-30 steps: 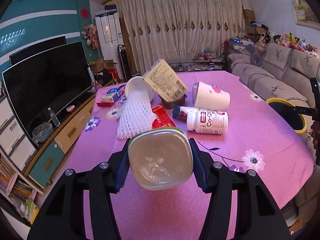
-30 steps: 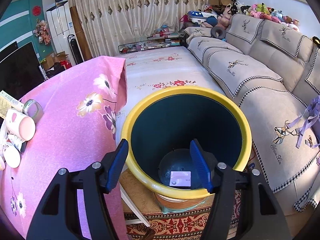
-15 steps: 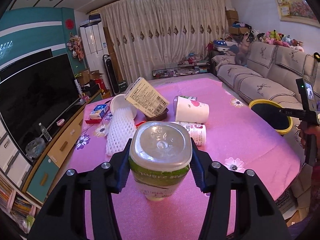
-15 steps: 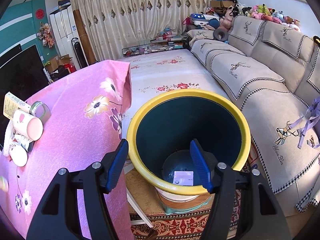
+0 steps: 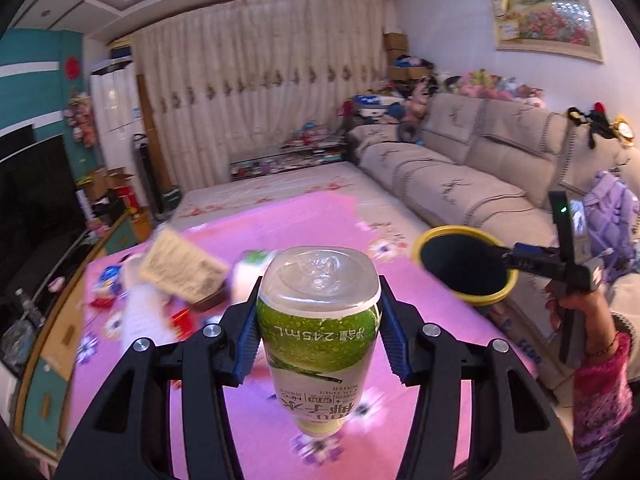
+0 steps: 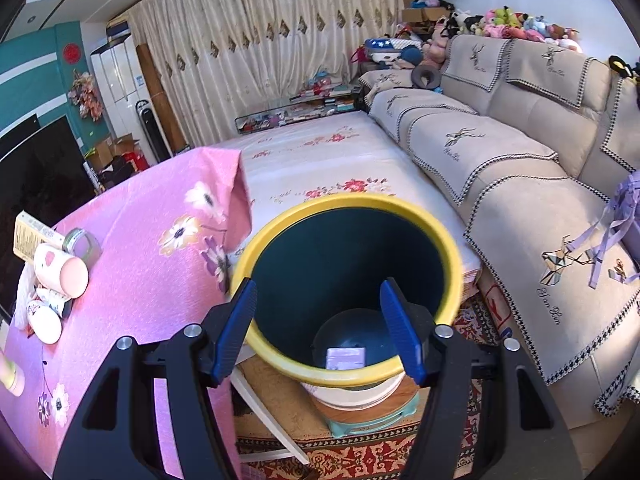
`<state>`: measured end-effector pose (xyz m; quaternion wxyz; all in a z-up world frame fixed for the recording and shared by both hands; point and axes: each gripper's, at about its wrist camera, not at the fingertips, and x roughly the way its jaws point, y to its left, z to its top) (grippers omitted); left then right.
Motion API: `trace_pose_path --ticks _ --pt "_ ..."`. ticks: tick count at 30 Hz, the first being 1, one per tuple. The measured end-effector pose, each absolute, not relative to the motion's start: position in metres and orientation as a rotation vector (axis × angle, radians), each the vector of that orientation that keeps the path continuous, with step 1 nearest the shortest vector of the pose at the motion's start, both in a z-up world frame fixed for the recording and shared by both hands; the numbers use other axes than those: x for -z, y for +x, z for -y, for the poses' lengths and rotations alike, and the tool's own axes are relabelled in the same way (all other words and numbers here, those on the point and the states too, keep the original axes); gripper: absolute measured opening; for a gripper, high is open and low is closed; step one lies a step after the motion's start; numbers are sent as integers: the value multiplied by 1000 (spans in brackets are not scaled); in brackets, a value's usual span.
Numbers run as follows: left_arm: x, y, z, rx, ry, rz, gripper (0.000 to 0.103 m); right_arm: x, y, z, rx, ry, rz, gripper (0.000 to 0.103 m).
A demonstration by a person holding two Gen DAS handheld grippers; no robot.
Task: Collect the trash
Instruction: 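Carry the bottle over the bin and open the left tool, then move the right tool back to the table toward the paper cup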
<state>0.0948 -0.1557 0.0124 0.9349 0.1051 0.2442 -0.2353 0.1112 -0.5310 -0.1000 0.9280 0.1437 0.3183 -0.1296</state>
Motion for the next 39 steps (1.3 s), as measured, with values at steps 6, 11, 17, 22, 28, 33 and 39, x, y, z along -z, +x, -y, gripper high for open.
trace_pose_path --ticks 6,11,17,22,28,33,39 --pt "-23 119 241 681 243 -480 52 89 90 553 322 295 -610 63" --pt "-21 145 318 808 233 -489 52 87 75 575 353 314 -593 64" --pt "8 189 408 873 260 -529 52 92 67 597 384 343 -595 64" --pt "58 228 461 879 277 -652 52 101 67 609 397 364 -608 64" --pt "107 247 483 855 313 -739 52 109 68 617 398 382 -619 64" --pt "133 253 490 837 329 -802 52 115 68 620 399 394 -629 64" --pt "133 243 481 823 348 -789 60 115 68 619 395 395 -631 65"
